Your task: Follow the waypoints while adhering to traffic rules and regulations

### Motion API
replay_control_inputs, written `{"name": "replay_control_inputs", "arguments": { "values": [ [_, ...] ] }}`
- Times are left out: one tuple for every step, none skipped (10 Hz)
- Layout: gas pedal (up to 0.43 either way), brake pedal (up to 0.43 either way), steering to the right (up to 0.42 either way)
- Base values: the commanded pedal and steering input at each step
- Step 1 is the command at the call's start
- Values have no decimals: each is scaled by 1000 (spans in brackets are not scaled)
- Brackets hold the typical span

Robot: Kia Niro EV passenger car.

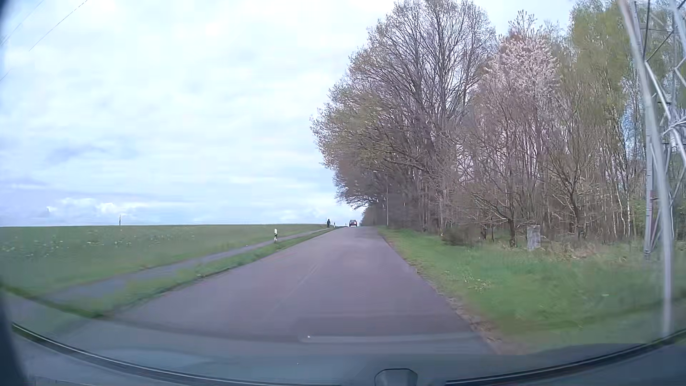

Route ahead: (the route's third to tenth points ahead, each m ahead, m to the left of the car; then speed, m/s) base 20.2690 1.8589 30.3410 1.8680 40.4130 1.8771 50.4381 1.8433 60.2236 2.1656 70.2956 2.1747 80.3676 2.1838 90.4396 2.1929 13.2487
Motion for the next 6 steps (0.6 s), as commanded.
{"name": "replay_control_inputs", "arguments": {
  "values": [
    [311, 0, 6],
    [311, 0, 5],
    [299, 0, 5],
    [299, 0, 4],
    [287, 0, 2],
    [280, 0, 1]
  ]
}}
